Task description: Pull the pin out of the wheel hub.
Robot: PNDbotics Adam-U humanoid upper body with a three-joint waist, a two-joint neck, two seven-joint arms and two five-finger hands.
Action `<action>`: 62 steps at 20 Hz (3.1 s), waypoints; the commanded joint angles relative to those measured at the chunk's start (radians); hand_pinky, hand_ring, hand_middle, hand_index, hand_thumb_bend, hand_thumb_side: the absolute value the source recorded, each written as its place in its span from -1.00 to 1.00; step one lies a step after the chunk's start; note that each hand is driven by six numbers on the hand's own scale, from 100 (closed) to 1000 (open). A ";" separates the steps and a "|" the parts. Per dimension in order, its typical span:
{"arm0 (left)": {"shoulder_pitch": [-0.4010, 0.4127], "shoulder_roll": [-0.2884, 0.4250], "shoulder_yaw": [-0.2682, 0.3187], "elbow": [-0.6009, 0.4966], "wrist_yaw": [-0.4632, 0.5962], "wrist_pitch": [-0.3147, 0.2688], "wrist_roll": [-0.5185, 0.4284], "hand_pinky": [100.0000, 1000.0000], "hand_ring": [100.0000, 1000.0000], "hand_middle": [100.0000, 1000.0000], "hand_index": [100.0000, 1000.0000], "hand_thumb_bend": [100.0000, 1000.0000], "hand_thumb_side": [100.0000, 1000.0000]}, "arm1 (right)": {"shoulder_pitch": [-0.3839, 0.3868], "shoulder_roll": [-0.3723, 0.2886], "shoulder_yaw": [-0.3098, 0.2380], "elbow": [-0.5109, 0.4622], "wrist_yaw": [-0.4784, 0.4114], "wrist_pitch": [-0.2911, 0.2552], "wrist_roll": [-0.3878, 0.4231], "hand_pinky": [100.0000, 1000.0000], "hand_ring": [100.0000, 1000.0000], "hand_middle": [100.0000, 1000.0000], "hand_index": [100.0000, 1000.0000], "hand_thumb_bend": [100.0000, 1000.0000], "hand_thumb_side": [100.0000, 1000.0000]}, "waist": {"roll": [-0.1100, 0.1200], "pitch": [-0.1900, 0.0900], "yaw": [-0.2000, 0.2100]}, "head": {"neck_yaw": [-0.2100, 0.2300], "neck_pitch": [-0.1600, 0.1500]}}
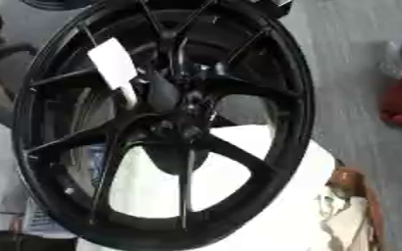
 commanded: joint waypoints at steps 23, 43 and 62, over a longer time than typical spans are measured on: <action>-0.045 0.044 -0.057 -0.008 -0.169 -0.288 -0.194 0.66 0.53 0.34 0.62 -1.00 -0.42 | 0.001 -0.002 0.004 -0.012 0.010 -0.020 -0.027 -0.15 0.62 0.59 0.52 -1.00 0.09 | -0.006 -0.013 -0.007 | -0.029 -0.025; -0.109 0.015 -0.140 -0.008 -0.114 -0.340 -0.470 0.71 0.61 0.39 0.62 -0.71 -0.68 | -0.006 0.003 0.023 -0.012 0.009 -0.007 -0.027 -0.16 0.62 0.59 0.51 -1.00 0.09 | 0.001 -0.004 -0.022 | 0.000 -0.027; -0.293 -0.129 -0.257 -0.001 -0.211 -0.166 -0.442 0.68 0.59 0.43 0.67 -0.76 -0.80 | -0.014 0.009 0.046 -0.012 0.005 0.006 -0.027 -0.16 0.62 0.59 0.51 -1.00 0.10 | 0.003 0.000 -0.041 | 0.022 -0.030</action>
